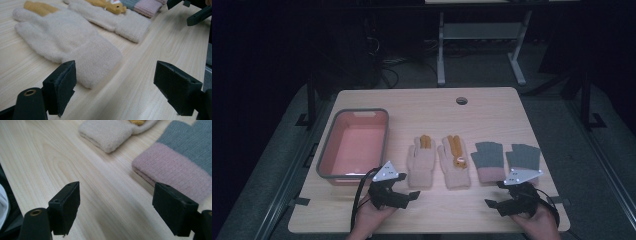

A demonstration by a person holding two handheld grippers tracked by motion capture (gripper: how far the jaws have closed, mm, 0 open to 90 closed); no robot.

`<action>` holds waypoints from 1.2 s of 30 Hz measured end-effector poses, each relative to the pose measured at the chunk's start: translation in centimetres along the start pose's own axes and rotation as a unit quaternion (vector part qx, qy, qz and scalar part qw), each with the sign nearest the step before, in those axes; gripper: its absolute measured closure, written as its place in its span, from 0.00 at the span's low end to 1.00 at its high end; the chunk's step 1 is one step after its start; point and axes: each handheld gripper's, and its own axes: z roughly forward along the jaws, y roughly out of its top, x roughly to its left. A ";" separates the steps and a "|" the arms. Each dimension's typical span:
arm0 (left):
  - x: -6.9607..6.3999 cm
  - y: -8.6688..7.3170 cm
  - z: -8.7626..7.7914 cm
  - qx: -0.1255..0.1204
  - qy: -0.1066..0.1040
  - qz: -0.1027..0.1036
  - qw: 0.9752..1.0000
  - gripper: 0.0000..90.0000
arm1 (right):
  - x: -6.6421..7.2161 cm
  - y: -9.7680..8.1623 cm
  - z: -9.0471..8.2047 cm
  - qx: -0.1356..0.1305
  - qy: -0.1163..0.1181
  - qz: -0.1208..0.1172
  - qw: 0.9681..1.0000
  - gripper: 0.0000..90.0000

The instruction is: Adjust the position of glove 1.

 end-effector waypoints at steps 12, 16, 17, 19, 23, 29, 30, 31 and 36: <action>-0.1 -0.1 -0.4 -0.003 0.000 0.000 1.000 0.20 | 1.2 2.5 0.0 -0.002 0.012 -0.014 1.000 0.24; 0.1 0.0 -0.5 -0.008 0.001 -0.006 1.000 0.20 | 0.9 4.8 0.6 0.019 0.029 -0.013 0.999 0.27; 0.2 0.0 -0.5 -0.009 0.001 -0.006 1.000 0.20 | 0.8 5.3 0.7 0.025 0.030 -0.013 0.999 0.27; 0.2 0.1 -0.6 -0.010 0.002 -0.007 1.000 0.20 | 0.5 6.5 1.0 0.032 0.037 -0.012 0.999 0.30; 0.4 0.1 -0.7 -0.012 0.004 -0.006 1.000 0.20 | 0.0 8.5 1.8 0.042 0.044 -0.014 0.998 0.34; 0.4 0.1 -0.8 -0.016 0.004 -0.009 1.000 0.20 | -0.2 10.7 3.5 0.057 0.051 -0.030 0.997 0.39; 0.4 0.1 -0.9 -0.016 0.004 -0.008 1.000 0.20 | -0.2 11.0 3.8 0.059 0.056 -0.030 0.996 0.40; 0.4 0.2 -0.9 -0.016 0.004 -0.006 1.000 0.20 | -0.2 11.3 4.2 0.063 0.055 -0.031 0.996 0.41; 0.5 0.2 -0.8 -0.017 0.004 -0.003 1.000 0.20 | -0.3 12.2 5.3 0.077 0.060 -0.038 0.995 0.43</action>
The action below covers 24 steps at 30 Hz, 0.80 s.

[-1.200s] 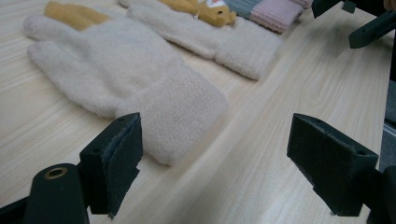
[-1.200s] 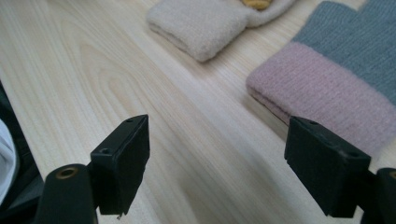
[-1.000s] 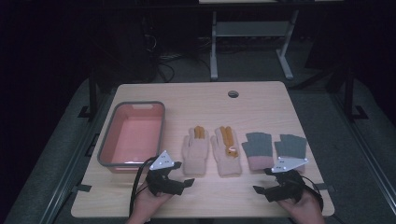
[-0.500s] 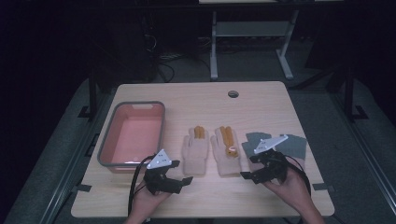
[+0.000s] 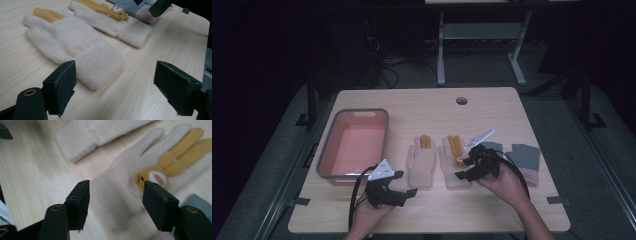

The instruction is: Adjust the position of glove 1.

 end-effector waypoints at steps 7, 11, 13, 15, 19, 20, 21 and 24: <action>0.0 0.0 0.0 0.001 -0.003 -0.002 1.000 0.20 | -0.8 0.8 1.3 0.019 -0.001 0.014 1.000 0.45; 0.0 0.0 0.0 -0.001 -0.003 -0.001 1.000 0.20 | -0.7 0.8 2.1 0.035 0.006 0.018 0.999 0.47; 0.0 0.0 0.1 -0.001 -0.004 -0.006 1.000 0.20 | -0.6 0.8 2.5 0.043 0.001 0.017 0.999 0.48; 0.0 0.0 0.1 -0.001 -0.003 -0.008 1.000 0.20 | -0.6 0.9 2.7 0.045 -0.004 0.017 0.999 0.50; 0.0 0.0 0.0 -0.001 -0.003 -0.008 1.000 0.20 | -0.8 1.1 2.6 0.038 -0.013 0.023 0.999 0.52; 0.0 0.0 0.0 -0.001 -0.003 -0.008 1.000 0.20 | -0.9 1.1 2.5 0.035 -0.016 0.026 0.999 0.52; 0.1 0.0 0.0 0.000 -0.003 -0.007 1.000 0.20 | -1.1 1.1 2.4 0.030 -0.019 0.028 0.999 0.52; 0.1 0.0 0.0 0.000 -0.004 -0.003 1.000 0.20 | -1.7 1.3 2.2 0.026 -0.030 0.045 0.998 0.50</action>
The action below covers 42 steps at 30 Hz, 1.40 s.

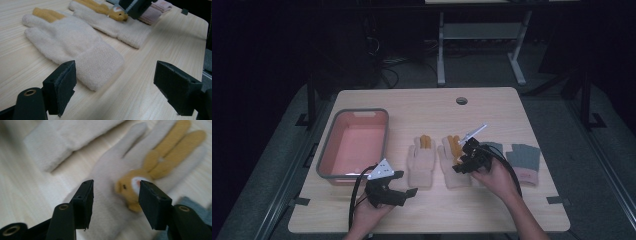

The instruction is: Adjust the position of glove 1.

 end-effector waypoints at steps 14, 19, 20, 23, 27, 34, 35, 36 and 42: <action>0.0 0.0 0.0 -0.001 -0.003 -0.001 1.000 0.20 | -1.5 1.1 2.3 0.044 -0.023 0.005 0.999 0.51; 0.0 0.1 0.0 -0.001 -0.002 -0.001 1.000 0.20 | -1.3 1.2 2.8 0.050 -0.039 -0.003 0.998 0.58; 0.0 0.1 0.0 -0.002 -0.002 -0.001 1.000 0.20 | -1.3 1.2 2.8 0.050 -0.040 -0.005 0.998 0.59; -0.1 0.1 -0.1 -0.002 -0.002 0.000 1.000 0.20 | -1.3 1.2 2.7 0.049 -0.041 -0.001 0.998 0.62; -0.1 0.1 -0.1 -0.003 -0.001 0.000 1.000 0.20 | -1.3 1.1 2.4 0.046 -0.041 0.012 0.998 0.64; -0.1 0.1 -0.1 -0.005 0.000 -0.003 1.000 0.20 | -1.2 1.1 1.3 0.032 -0.036 0.029 0.998 0.65; -0.1 0.1 -0.1 -0.006 0.000 -0.003 1.000 0.20 | -1.2 1.1 1.2 0.030 -0.035 0.033 0.998 0.65; -0.1 0.1 -0.1 -0.006 0.000 -0.003 1.000 0.20 | -1.2 1.1 1.1 0.029 -0.034 0.033 0.998 0.65; -0.2 0.2 -0.1 -0.011 0.002 -0.004 1.000 0.20 | -0.8 1.3 0.1 0.018 -0.032 0.042 0.998 0.65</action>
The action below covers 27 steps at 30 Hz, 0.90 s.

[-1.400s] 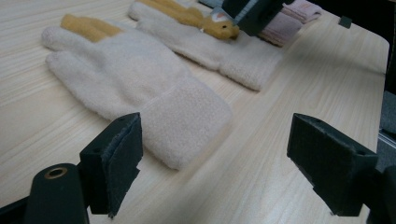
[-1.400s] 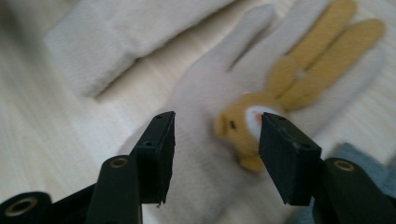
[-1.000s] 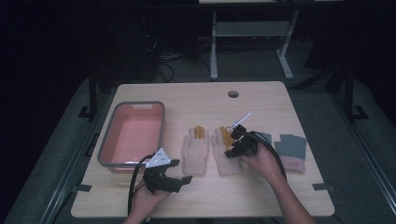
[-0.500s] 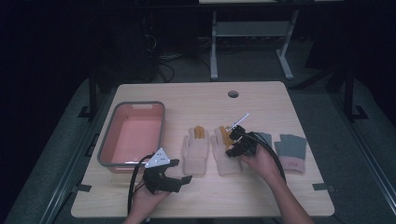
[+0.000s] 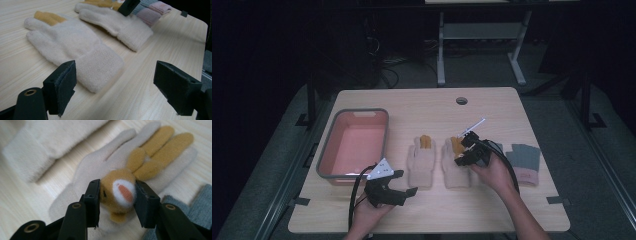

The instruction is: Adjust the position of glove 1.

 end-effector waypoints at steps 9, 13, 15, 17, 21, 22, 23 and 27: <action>0.0 0.0 -0.1 0.001 0.001 0.001 1.000 0.20 | 1.0 1.2 -1.8 -0.017 0.001 -0.007 1.000 0.65; 0.0 0.1 -0.2 0.002 0.003 0.003 1.000 0.20 | 1.7 2.0 -2.7 -0.028 0.003 -0.013 1.000 0.65; 0.0 0.1 -0.2 0.001 0.003 0.002 1.000 0.20 | 2.0 2.3 -2.9 -0.032 0.003 -0.013 0.999 0.65; 0.0 0.1 -0.3 0.000 0.004 0.003 1.000 0.20 | 2.6 3.1 -3.0 -0.038 0.005 -0.018 0.999 0.65; 0.0 0.1 -0.4 0.001 0.006 0.006 1.000 0.20 | 3.6 4.0 -2.7 -0.040 0.011 -0.019 0.999 0.65; 0.0 0.1 -0.5 0.000 0.006 0.006 1.000 0.20 | 3.8 4.3 -2.5 -0.039 0.012 -0.021 0.999 0.65; 0.0 0.1 -0.5 -0.001 0.006 0.004 1.000 0.20 | 3.8 4.3 -2.5 -0.039 0.012 -0.021 0.999 0.65; 0.1 0.1 -0.7 -0.007 0.009 0.002 1.000 0.20 | 4.9 5.2 -1.3 -0.038 0.022 -0.017 0.999 0.65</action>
